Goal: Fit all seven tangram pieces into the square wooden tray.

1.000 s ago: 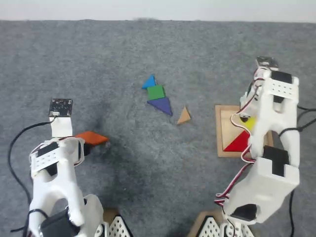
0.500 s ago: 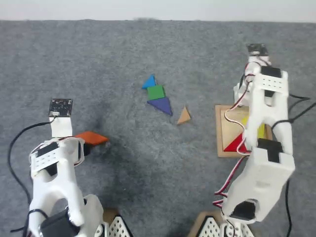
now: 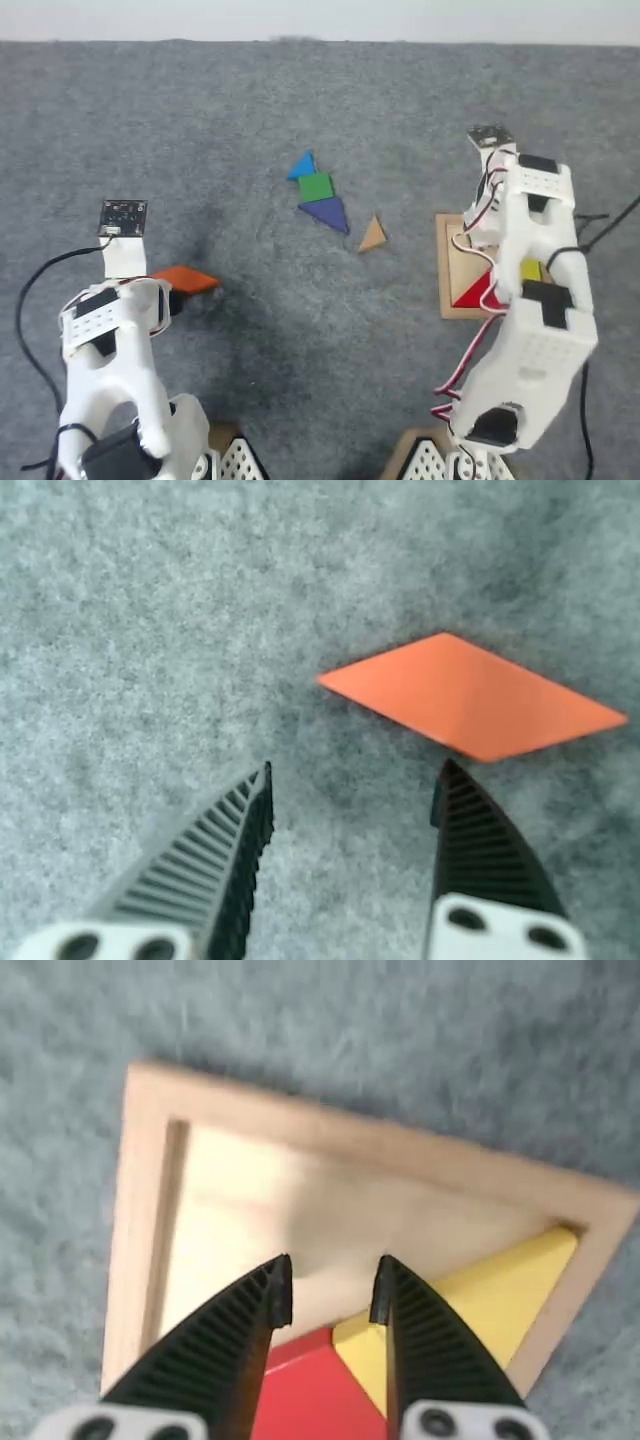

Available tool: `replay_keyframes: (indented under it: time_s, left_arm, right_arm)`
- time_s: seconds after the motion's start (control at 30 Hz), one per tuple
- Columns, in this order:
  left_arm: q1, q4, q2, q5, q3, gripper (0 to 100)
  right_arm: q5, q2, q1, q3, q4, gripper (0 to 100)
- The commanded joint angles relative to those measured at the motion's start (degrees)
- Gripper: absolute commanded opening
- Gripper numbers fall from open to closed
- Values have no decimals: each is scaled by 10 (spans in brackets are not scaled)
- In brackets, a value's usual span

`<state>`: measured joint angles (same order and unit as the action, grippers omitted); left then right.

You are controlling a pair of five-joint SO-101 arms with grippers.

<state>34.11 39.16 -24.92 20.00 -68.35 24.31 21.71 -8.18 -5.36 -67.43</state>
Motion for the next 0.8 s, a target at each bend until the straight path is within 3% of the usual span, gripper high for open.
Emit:
replay_keyframes:
  time_s: [0.0, 0.27, 0.5, 0.63, 0.77]
  left_arm:
    - [-3, -13, -1, 3, 5, 247]
    - [-3, -13, -1, 3, 5, 247]
    - [-3, -13, -2, 3, 5, 247]
    - [-3, -13, -2, 3, 4, 247]
    - [-3, -13, -2, 5, 4, 247]
  right_arm:
    - [8, -107, -8, -62, 47, 132]
    - [-28, -207, -19, -78, 20, 135]
    - [-40, -189, 110, -41, 14, 135]
    - [-107, -159, 195, 23, 14, 135]
    - [-129, -92, 269, 105, 14, 148]
